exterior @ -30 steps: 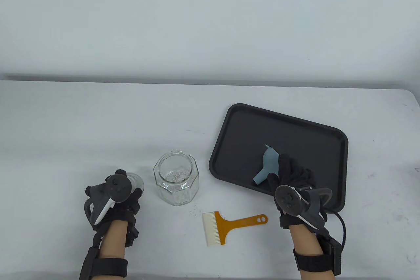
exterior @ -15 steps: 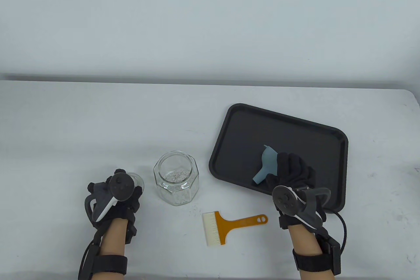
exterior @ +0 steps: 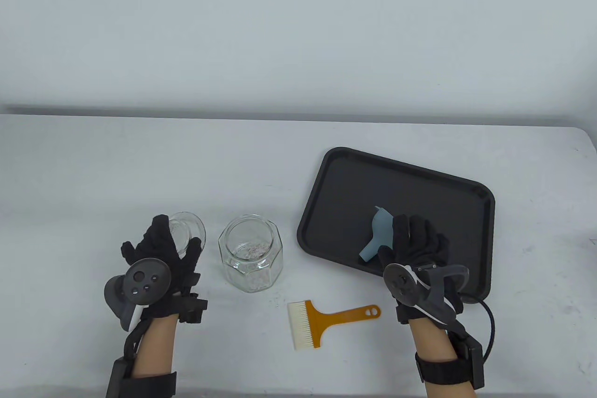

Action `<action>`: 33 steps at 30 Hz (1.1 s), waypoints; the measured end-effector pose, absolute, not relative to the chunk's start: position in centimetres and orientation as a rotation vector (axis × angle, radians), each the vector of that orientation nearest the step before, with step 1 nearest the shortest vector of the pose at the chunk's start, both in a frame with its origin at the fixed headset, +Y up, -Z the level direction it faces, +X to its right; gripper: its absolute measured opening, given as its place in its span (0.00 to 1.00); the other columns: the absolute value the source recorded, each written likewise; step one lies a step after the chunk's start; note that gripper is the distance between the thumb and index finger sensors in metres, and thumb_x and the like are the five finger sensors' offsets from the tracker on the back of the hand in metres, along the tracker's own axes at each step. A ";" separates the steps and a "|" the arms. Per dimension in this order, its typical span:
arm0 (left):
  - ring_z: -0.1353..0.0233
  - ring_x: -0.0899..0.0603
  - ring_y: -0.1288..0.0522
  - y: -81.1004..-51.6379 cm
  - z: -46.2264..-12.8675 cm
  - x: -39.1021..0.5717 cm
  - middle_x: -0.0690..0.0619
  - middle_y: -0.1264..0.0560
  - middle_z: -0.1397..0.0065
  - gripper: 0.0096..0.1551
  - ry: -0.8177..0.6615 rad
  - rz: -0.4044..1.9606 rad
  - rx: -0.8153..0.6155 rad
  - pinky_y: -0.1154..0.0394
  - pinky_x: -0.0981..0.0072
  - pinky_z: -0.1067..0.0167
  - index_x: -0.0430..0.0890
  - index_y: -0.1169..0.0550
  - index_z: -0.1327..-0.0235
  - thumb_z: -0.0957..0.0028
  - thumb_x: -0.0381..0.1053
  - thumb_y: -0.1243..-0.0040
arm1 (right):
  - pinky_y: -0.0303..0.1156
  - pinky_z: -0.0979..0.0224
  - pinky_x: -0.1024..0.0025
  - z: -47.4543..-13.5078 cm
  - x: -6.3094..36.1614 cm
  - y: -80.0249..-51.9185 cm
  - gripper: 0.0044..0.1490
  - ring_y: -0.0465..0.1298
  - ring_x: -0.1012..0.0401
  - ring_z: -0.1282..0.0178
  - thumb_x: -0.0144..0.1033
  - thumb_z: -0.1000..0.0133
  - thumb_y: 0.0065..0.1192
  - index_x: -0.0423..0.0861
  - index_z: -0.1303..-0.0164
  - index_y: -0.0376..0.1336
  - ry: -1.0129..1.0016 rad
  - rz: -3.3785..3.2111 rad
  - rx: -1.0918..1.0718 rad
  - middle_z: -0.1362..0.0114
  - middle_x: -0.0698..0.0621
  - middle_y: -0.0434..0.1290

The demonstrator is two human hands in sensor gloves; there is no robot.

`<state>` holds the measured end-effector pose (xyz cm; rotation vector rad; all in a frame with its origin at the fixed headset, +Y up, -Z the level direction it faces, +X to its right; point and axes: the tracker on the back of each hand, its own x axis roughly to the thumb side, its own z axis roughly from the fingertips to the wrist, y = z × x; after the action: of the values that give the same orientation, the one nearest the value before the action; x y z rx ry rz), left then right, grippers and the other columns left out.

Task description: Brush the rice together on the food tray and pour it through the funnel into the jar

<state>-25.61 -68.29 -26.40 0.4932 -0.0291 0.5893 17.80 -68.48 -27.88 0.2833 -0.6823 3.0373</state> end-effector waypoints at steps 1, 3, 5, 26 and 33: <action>0.39 0.11 0.36 -67.7 -26.1 -24.9 0.16 0.39 0.30 0.52 -0.066 0.592 0.515 0.61 0.10 0.40 0.25 0.47 0.23 0.44 0.57 0.42 | 0.54 0.36 0.28 -27.9 17.8 -68.5 0.43 0.65 0.29 0.30 0.47 0.43 0.57 0.33 0.26 0.53 -0.687 3.040 0.284 0.25 0.28 0.59; 0.39 0.11 0.36 -66.8 -25.6 -23.4 0.17 0.39 0.30 0.52 -0.139 0.589 0.539 0.61 0.10 0.40 0.25 0.46 0.23 0.44 0.57 0.42 | 0.54 0.36 0.28 -27.9 17.8 -68.4 0.43 0.65 0.29 0.30 0.47 0.43 0.57 0.33 0.26 0.53 -0.695 3.044 0.284 0.25 0.28 0.58; 0.39 0.11 0.35 -66.1 -25.3 -21.8 0.17 0.38 0.30 0.52 -0.197 0.578 0.543 0.61 0.10 0.40 0.26 0.46 0.22 0.44 0.57 0.42 | 0.53 0.36 0.27 -27.9 17.9 -68.4 0.43 0.64 0.29 0.29 0.47 0.43 0.57 0.33 0.26 0.53 -0.696 3.047 0.281 0.25 0.28 0.58; 0.39 0.11 0.34 -66.3 -28.3 -15.8 0.18 0.36 0.30 0.50 -0.299 0.398 0.399 0.62 0.09 0.40 0.29 0.41 0.20 0.45 0.57 0.39 | 0.53 0.36 0.27 -27.9 18.8 -68.2 0.42 0.65 0.29 0.30 0.47 0.43 0.57 0.34 0.26 0.54 -0.679 2.996 0.245 0.25 0.28 0.59; 0.40 0.11 0.34 -67.0 -28.4 -15.7 0.18 0.35 0.30 0.49 -0.295 0.390 0.374 0.63 0.09 0.40 0.30 0.39 0.20 0.45 0.57 0.38 | 0.53 0.36 0.27 -27.9 18.9 -68.3 0.42 0.65 0.29 0.30 0.47 0.43 0.57 0.34 0.26 0.54 -0.670 2.985 0.241 0.25 0.28 0.59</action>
<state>-15.74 -67.01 -28.41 0.3735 -0.2946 0.3904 18.89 -68.27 -27.90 0.2413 -0.6700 2.9854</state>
